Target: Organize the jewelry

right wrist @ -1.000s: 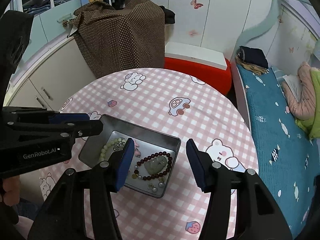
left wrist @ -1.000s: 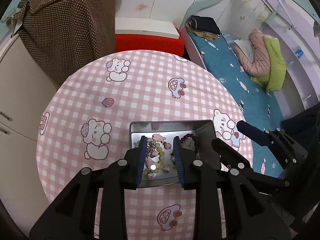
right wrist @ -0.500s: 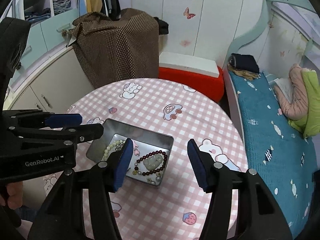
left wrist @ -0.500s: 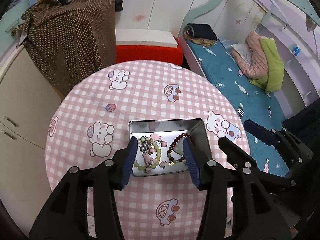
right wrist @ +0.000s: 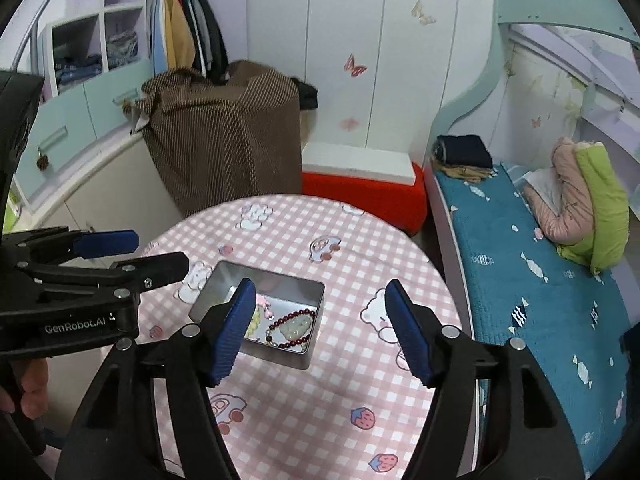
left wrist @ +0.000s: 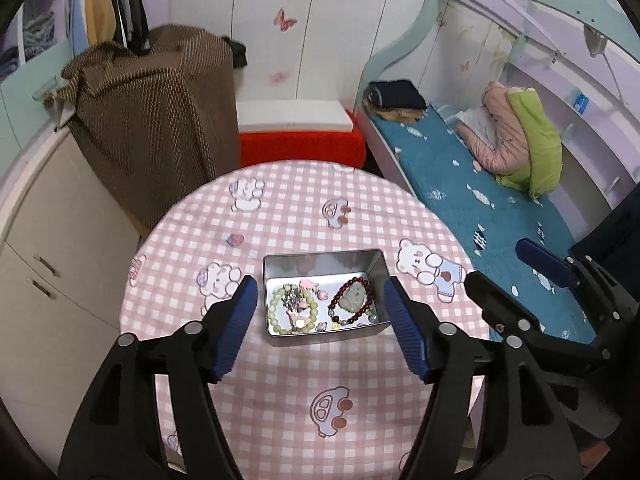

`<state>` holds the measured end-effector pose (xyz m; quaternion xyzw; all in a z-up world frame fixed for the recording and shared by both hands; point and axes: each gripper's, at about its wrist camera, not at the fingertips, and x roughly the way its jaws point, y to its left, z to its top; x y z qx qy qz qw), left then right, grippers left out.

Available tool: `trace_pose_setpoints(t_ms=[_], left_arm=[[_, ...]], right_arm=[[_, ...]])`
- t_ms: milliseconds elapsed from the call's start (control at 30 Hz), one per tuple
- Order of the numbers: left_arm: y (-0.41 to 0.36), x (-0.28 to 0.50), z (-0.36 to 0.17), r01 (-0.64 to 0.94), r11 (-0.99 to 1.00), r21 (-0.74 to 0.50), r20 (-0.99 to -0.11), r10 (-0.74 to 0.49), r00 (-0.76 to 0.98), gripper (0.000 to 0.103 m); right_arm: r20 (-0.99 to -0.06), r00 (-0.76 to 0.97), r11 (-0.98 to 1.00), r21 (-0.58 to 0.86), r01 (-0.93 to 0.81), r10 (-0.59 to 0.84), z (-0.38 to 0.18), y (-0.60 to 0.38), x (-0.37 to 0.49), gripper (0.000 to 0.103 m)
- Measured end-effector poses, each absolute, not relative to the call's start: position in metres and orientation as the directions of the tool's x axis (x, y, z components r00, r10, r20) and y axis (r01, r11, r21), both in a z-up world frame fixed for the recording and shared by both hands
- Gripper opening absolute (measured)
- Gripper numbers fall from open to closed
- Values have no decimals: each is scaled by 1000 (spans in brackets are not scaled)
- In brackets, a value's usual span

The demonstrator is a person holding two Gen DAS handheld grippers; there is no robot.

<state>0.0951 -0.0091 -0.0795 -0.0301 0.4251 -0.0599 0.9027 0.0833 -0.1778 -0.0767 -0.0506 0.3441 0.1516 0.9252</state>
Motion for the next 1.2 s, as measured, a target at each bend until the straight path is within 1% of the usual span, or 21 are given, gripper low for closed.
trace_pose_setpoints(t_ms=[300,367,600,667,1000,1200], left_arm=[[-21,73,-49,98,993,-63,-694,-114,711,69],[-23,67,-42,93,994,-57,-674,-107,731,69],[-26,52,-17,86,996,-39,-601,-92,794,71],[-25,49,-11,86,995,-39,-582,-93,808,71],[-27,41,10,85,996,-23,-516,-85,853,71],[-29,39,16,79,997,-20,-493,-79,866,71]], right_arm=[[-558,793,956,4,-292,245,-47,-188,61,70],[-539,807,959,3,-283,240,-41,-190,57,73],[-471,852,966,-1,-260,229,-26,-197,46,77],[-448,865,968,3,-252,227,-22,-199,44,80],[-380,896,969,2,-248,231,-11,-204,39,83],[-354,905,967,-2,-254,237,-9,-207,37,85]])
